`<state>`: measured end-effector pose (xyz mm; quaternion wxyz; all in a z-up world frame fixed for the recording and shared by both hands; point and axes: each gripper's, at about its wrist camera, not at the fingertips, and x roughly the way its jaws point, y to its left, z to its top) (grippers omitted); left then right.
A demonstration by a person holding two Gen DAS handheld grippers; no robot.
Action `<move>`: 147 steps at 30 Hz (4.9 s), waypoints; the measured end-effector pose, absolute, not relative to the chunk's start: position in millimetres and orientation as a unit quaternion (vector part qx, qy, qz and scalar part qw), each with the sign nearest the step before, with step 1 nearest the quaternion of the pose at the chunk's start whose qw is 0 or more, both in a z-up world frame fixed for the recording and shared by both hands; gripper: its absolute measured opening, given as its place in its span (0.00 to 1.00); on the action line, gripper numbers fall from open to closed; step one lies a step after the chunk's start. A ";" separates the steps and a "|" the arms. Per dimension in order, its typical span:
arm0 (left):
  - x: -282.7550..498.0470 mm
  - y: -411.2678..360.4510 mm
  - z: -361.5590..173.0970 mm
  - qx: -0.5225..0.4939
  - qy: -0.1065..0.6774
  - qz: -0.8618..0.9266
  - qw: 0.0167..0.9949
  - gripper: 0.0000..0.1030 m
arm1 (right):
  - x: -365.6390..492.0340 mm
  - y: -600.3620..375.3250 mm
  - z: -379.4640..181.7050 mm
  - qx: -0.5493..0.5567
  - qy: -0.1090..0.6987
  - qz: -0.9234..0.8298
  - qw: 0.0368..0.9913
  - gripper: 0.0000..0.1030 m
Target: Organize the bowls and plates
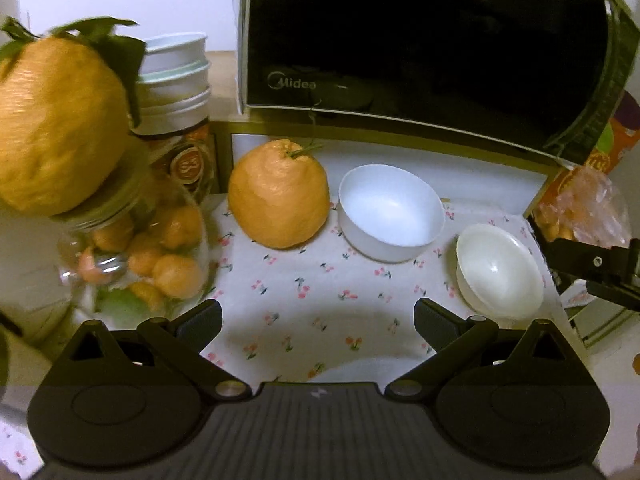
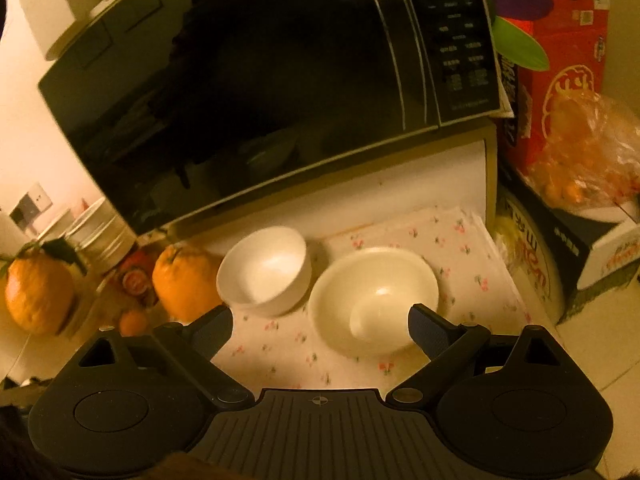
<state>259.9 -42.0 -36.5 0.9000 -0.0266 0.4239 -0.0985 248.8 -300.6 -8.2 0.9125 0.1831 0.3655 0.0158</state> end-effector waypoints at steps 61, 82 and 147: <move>327.9 -78.0 -74.3 -0.137 0.408 -0.105 0.897 0.15 | 367.2 -275.9 -62.8 0.176 0.399 0.032 0.899 0.07; 281.9 -58.7 -19.2 -0.139 0.396 -0.119 0.900 0.15 | 310.4 -267.2 -0.8 0.179 0.386 0.025 0.905 0.07; 87.4 -85.3 -62.6 -0.096 0.490 -0.282 0.819 0.15 | 68.8 -341.0 -28.9 0.279 0.464 -0.080 0.837 0.10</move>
